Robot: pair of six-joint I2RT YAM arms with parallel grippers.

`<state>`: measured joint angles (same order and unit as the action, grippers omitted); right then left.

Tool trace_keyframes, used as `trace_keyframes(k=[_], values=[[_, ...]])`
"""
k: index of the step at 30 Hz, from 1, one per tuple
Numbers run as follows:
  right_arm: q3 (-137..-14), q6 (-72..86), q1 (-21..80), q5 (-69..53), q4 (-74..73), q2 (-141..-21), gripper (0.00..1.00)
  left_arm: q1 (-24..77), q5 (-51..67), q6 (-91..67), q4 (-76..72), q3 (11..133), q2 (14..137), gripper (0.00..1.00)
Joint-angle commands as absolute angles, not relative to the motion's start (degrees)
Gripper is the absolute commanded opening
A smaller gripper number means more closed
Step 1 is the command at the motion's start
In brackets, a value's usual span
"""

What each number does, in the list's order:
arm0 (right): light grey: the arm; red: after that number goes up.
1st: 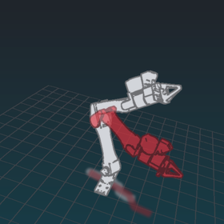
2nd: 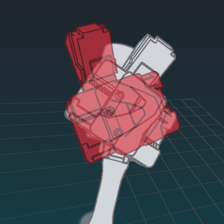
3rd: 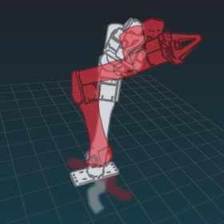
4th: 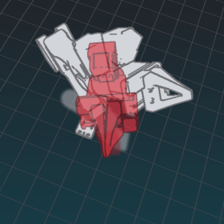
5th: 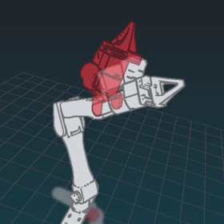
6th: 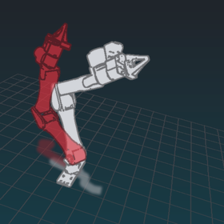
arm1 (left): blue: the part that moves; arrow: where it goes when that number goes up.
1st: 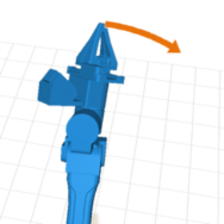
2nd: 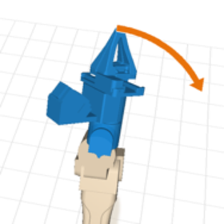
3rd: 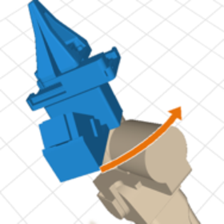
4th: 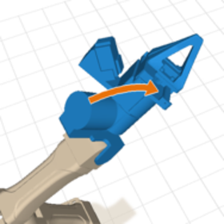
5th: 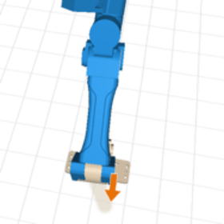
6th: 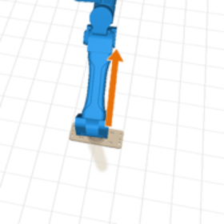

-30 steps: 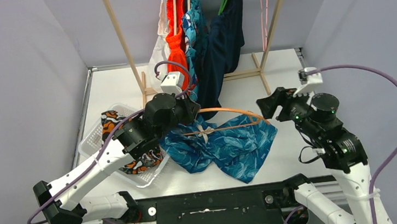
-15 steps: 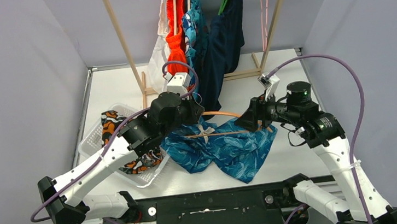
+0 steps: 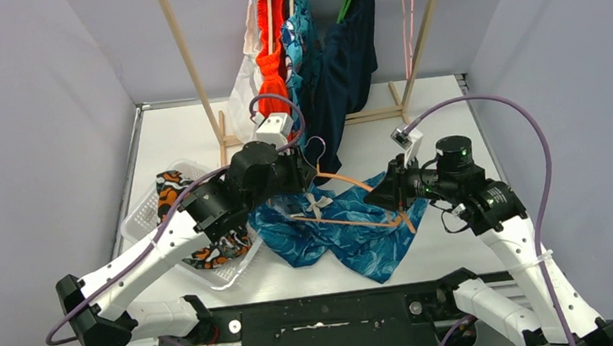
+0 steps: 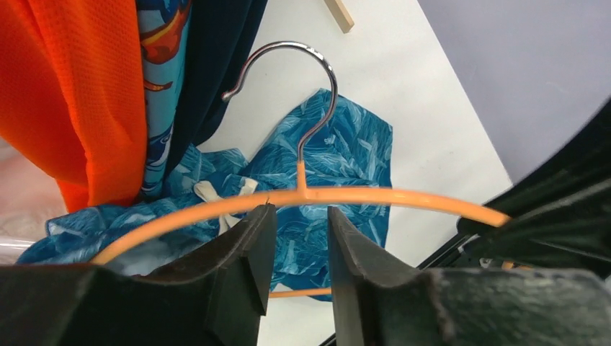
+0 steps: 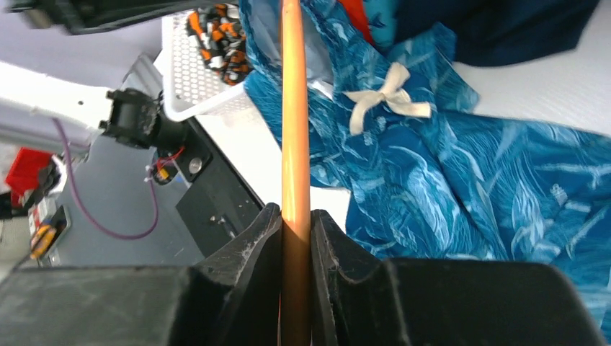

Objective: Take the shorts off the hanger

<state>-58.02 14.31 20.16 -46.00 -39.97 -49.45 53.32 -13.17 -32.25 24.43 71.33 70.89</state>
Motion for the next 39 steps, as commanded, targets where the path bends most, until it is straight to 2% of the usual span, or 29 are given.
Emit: trace_keyframes(k=[1,6,14,20,25,27,28,32,34,37,39], values=[[-54.87,16.9,19.01,-38.16,-38.24,-47.89,0.0,52.28,-11.93,-31.82,26.3,74.81,67.82,0.37],[-51.98,17.99,19.06,-37.73,-37.54,-46.62,0.0,51.62,-12.36,-33.0,29.08,70.74,65.1,0.6],[-50.64,17.68,19.06,-37.79,-37.22,-46.67,0.0,48.08,-25.12,-40.48,36.09,63.8,59.24,0.8],[-50.71,17.53,19.04,-37.39,-37.61,-46.26,0.0,39.34,-19.44,-41.64,38.6,62.84,65.48,0.8],[-51.19,17.67,18.93,-35.7,-37.84,-45.42,0.0,38.51,-14.59,-40.39,38.26,63.7,72.2,0.8],[-51.53,17.52,18.87,-34.71,-38.17,-45.15,0.0,38.46,-13.8,-40.13,37.84,63.47,73.34,0.72],[-51.69,17.45,18.89,-34.07,-38.36,-44.91,0.0,38.41,-14.25,-40.37,38.04,63.34,73.6,0.65],[-52.99,17.6,18.76,-30.99,-38.27,-43.09,0.0,38.37,-17.78,-41.49,39.91,63.98,72.16,0.17],[-53.49,17.93,18.69,-30.24,-37.21,-41.42,0.0,38.35,-17.83,-41.26,39.71,64.87,70.12,0.0],[-54.42,18.42,18.71,-30.58,-35.49,-39.26,0.0,38.32,-13.61,-39.41,36.81,66.24,67.14,0.0],[-56.03,17.97,18.72,-31.18,-36.56,-38.45,0.0,38.32,-6.25,-37.49,33.51,67.13,66.07,0.0]])
